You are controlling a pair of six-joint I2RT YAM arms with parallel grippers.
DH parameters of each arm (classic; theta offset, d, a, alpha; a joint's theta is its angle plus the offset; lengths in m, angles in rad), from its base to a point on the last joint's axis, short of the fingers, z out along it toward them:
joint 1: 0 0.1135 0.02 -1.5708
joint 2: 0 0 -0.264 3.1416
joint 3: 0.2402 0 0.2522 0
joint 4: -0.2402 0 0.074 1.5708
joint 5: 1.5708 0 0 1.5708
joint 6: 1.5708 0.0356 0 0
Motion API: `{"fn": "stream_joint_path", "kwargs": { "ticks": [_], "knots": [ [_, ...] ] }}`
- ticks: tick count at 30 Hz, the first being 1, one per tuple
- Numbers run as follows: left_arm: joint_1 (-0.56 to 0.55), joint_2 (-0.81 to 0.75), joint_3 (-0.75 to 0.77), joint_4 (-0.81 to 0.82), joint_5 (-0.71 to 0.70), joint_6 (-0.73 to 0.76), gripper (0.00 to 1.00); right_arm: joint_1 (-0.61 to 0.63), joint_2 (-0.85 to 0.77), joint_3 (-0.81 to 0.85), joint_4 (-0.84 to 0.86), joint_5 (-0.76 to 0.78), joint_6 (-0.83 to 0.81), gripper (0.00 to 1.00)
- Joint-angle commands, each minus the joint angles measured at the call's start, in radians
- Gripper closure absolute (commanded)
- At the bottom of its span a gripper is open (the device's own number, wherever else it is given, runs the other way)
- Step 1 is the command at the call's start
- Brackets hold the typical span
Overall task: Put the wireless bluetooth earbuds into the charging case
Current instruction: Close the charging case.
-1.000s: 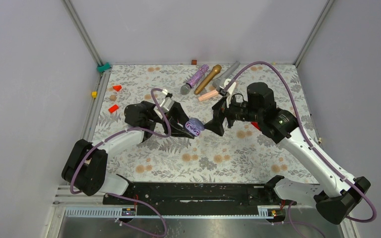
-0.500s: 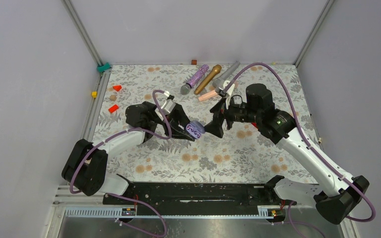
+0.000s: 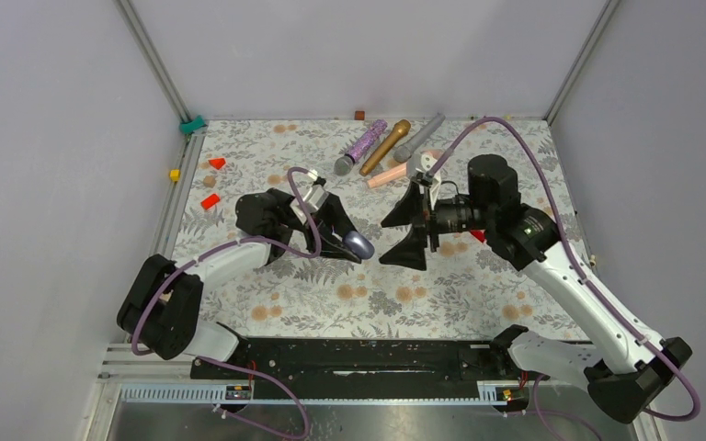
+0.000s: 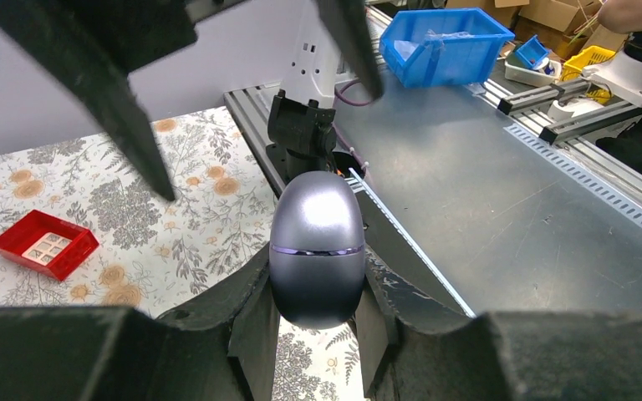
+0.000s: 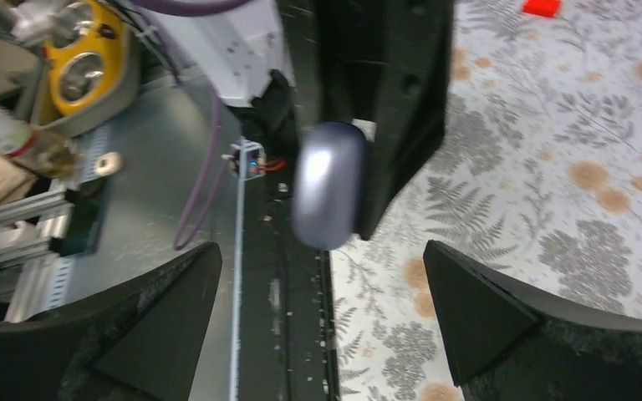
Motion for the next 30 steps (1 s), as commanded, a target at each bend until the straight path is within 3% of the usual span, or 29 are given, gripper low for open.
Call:
{"fn": "stream_joint_path", "kwargs": {
  "ticks": [1, 7, 11, 13, 16, 23, 30],
  "knots": [
    [-0.003, 0.005, 0.001, 0.048, -0.009, 0.014, 0.87, -0.038, -0.058, 0.071, 0.040, -0.213, 0.091, 0.01],
    [-0.003, 0.015, -0.003, 0.047, -0.026, 0.018, 0.87, -0.066, -0.083, 0.056, 0.037, -0.175, 0.081, 0.01],
    [0.001, 0.065, -0.026, -0.022, -0.126, 0.067, 0.86, -0.083, -0.090, 0.058, -0.007, 0.258, 0.025, 0.01],
    [0.003, 0.109, -0.018, -0.150, -0.186, 0.126, 0.86, -0.096, -0.083, 0.050, -0.011, 0.460, 0.011, 0.01],
    [0.002, 0.181, 0.015, -0.400, -0.281, 0.250, 0.87, -0.117, -0.077, 0.035, -0.007, 0.620, 0.008, 0.00],
    [0.004, 0.281, 0.200, -1.130, -0.585, 0.525, 0.88, -0.141, -0.071, 0.023, -0.003, 0.720, 0.015, 0.00],
    [0.081, 0.479, 0.369, -1.345, -0.650, 0.416, 0.88, -0.164, -0.064, 0.006, 0.014, 0.701, 0.030, 0.01]
  ]
}}
